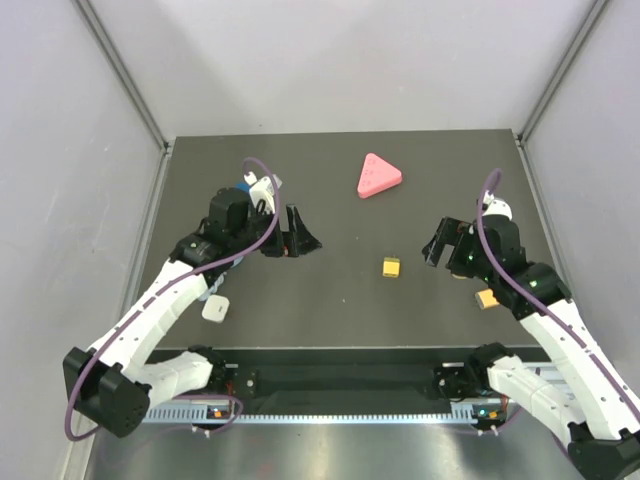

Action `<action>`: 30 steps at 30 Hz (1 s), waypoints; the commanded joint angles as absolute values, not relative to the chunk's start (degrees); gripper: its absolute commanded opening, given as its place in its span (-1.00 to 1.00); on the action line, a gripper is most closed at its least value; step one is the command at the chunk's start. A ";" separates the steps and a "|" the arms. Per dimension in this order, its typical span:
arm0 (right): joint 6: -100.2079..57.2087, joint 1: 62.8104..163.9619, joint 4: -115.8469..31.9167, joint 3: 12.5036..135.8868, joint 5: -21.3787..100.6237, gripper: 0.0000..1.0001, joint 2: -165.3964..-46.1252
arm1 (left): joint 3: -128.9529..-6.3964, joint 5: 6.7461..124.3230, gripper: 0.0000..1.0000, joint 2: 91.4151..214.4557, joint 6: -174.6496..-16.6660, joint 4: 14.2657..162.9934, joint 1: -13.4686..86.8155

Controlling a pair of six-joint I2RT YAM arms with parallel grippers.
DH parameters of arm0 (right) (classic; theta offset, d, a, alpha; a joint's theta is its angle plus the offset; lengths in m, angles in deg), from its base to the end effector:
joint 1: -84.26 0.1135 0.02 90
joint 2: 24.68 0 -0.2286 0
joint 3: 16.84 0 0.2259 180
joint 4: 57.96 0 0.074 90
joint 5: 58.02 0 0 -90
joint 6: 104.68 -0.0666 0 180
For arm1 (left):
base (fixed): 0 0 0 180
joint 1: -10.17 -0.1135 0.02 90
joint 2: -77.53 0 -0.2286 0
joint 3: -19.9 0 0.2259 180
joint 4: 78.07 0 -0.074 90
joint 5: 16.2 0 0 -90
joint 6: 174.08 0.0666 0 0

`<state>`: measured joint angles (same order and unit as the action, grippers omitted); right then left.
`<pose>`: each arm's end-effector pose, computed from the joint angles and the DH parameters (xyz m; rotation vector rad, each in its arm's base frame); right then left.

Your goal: Insert the plug

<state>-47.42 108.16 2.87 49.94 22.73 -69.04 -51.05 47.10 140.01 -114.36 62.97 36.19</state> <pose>0.1642 0.0611 0.2727 0.2615 2.2398 0.3562 0.2141 -0.1378 0.2818 0.2173 2.2176 -1.0575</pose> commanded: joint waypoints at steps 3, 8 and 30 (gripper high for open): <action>-48.96 108.78 1.47 51.65 18.98 0.99 -68.36 | -53.69 46.64 0.86 140.72 -113.79 62.36 36.37; -50.36 108.78 -1.94 48.76 16.86 0.99 -66.35 | -53.95 48.83 0.85 141.69 -112.56 60.25 36.37; -52.04 122.22 -36.76 34.50 13.71 0.60 -96.83 | -50.26 51.56 0.84 138.79 -114.13 58.23 36.19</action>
<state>-53.21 119.85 -30.51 32.30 18.79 -94.39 -50.73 50.77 140.58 -113.73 57.79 36.19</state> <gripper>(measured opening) 0.813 0.923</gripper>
